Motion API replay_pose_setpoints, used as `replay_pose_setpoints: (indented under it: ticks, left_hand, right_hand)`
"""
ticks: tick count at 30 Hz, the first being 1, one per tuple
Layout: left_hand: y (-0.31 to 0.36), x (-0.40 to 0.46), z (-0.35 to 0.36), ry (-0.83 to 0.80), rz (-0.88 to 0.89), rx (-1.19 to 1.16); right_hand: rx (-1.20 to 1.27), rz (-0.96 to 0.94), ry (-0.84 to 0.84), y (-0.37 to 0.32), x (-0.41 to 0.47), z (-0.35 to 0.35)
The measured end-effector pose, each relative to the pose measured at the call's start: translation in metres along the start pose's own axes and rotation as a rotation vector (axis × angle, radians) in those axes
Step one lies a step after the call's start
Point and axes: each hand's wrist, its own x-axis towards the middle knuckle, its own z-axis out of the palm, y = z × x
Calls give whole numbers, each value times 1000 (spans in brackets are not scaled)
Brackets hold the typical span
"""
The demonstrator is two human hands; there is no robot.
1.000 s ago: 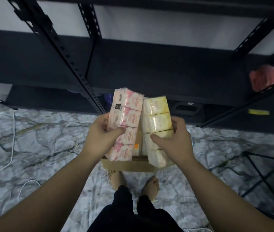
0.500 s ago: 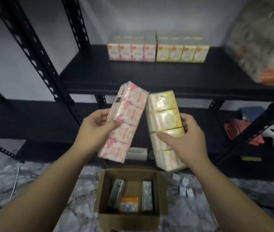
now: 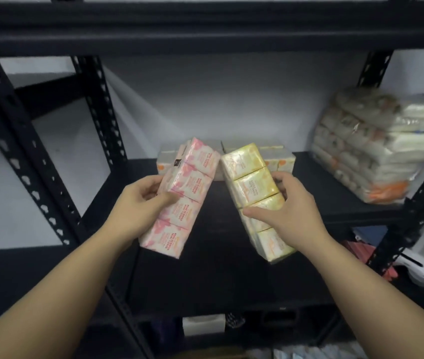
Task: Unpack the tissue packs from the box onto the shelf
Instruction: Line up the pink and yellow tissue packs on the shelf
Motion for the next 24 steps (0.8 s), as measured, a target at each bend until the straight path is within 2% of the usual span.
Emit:
replay_pose_setpoints:
  ticks: [7, 14, 19, 24]
  left_hand:
    - [-14, 69, -30, -103, 63, 248]
    - [-39, 120, -35, -316, 151, 684]
    - [-39, 135, -22, -371, 177, 846]
    - [-35, 142, 14, -361, 221, 885]
  right_hand:
    - [-371, -73, -75, 3, 51, 1]
    - [-693, -156, -251, 24, 88, 1]
    - [-799, -261, -350, 45, 112, -7]
    - [-731, -309, -423, 76, 128, -18]
